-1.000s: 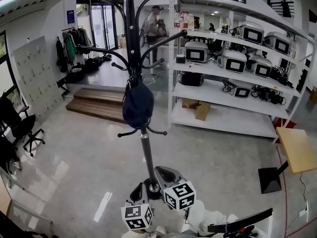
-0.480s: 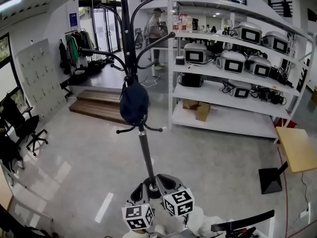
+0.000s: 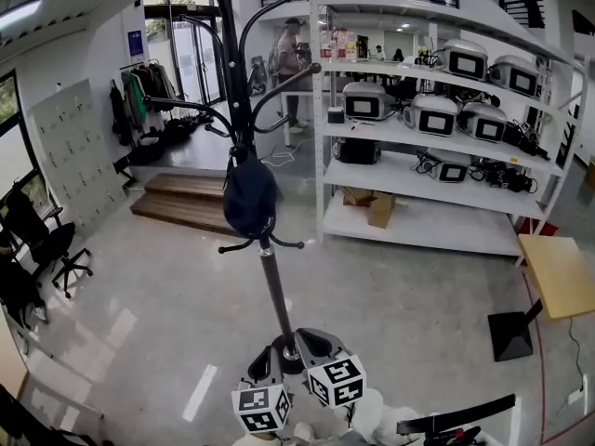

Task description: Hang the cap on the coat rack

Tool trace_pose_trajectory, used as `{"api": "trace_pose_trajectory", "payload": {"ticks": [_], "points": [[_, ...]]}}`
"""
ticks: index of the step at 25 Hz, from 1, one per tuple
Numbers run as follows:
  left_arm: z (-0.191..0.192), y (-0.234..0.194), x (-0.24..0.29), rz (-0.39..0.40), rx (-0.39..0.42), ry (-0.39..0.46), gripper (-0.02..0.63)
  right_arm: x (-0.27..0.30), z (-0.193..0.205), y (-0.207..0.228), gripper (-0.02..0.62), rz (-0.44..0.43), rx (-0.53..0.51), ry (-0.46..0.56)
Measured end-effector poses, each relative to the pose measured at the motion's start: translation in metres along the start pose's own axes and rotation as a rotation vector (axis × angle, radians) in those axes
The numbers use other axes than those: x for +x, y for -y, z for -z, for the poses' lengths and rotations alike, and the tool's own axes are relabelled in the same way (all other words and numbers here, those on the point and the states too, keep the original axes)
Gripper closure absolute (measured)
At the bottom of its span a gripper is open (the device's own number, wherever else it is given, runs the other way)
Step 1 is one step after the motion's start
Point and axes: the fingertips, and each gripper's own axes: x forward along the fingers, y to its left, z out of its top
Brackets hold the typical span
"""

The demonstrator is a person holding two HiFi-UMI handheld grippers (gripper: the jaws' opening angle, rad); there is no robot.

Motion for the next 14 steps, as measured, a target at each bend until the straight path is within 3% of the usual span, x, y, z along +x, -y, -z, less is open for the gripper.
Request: {"api": "trace_pose_trajectory", "payload": {"ticks": [14], "points": [[-0.006, -0.019, 0.008, -0.010, 0.001, 0.000, 0.603, 0.021, -0.002, -0.001, 0.581, 0.002, -0.012, -0.010]]}}
